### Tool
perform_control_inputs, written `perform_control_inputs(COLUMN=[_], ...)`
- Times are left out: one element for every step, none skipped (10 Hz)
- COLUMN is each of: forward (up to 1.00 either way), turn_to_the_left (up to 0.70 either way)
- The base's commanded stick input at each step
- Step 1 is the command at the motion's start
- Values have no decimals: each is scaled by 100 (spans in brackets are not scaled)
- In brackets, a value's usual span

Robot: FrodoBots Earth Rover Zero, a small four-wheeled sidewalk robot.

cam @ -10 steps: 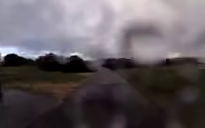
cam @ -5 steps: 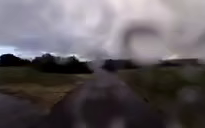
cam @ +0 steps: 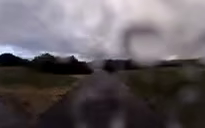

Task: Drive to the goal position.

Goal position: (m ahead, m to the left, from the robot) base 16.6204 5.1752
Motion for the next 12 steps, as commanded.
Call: perform_control_inputs(forward=[70,70,70,70,70,70,70,70,70,70,70,70], turn_to_the_left=[0,0,0,0,0,0,0,0,0,0,0,0])
